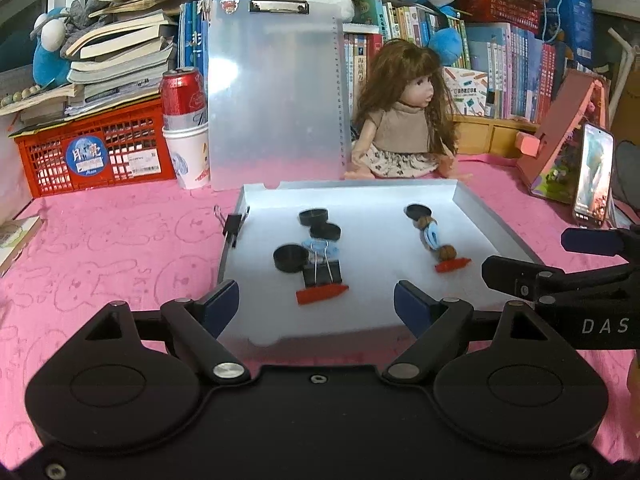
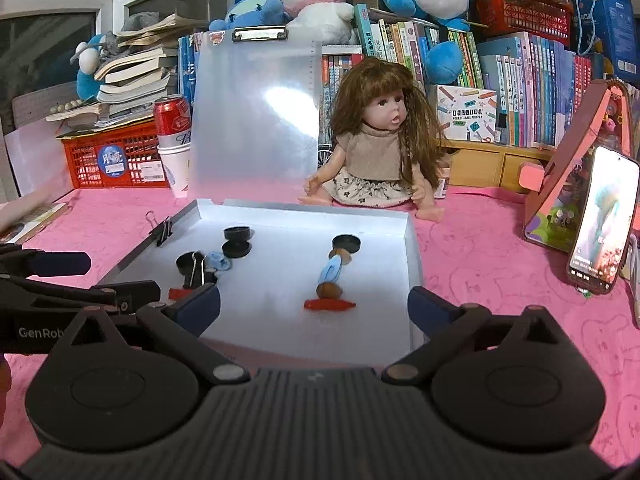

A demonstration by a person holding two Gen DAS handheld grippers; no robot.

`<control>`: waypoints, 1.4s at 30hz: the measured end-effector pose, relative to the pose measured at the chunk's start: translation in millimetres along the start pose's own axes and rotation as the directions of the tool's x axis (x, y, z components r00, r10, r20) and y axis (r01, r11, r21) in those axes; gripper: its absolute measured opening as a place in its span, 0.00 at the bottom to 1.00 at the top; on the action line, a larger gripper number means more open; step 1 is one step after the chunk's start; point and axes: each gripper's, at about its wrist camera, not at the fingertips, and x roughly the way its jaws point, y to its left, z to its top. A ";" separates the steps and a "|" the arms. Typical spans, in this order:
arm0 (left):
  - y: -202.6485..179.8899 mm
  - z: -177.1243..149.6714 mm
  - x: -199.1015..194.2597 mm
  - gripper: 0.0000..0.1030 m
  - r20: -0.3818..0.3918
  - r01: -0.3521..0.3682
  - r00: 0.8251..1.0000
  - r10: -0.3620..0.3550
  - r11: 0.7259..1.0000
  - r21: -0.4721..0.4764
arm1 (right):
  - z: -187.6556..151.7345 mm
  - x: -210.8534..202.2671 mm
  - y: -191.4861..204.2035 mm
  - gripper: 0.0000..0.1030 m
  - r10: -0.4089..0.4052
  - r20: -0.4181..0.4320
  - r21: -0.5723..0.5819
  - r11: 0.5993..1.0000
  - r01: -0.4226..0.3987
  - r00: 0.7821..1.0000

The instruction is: Organize rigid objects

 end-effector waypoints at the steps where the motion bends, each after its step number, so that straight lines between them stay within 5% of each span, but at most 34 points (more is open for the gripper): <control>1: 0.3 -3.1 -1.4 0.82 -0.003 0.000 1.000 0.000 1.000 -0.001 | -2.0 -1.2 0.8 1.00 0.001 -0.002 0.000 1.000 -0.001 1.000; 18: 6.5 -53.6 4.4 0.83 -0.057 -0.059 0.997 0.059 0.998 -0.010 | -47.2 6.1 0.7 1.00 -0.031 -0.094 0.030 0.999 0.034 0.995; 42: 14.1 -64.1 20.9 0.96 -0.076 -0.106 0.992 0.102 0.993 -0.059 | -58.7 25.0 1.2 1.00 -0.081 -0.144 0.026 0.996 0.085 0.986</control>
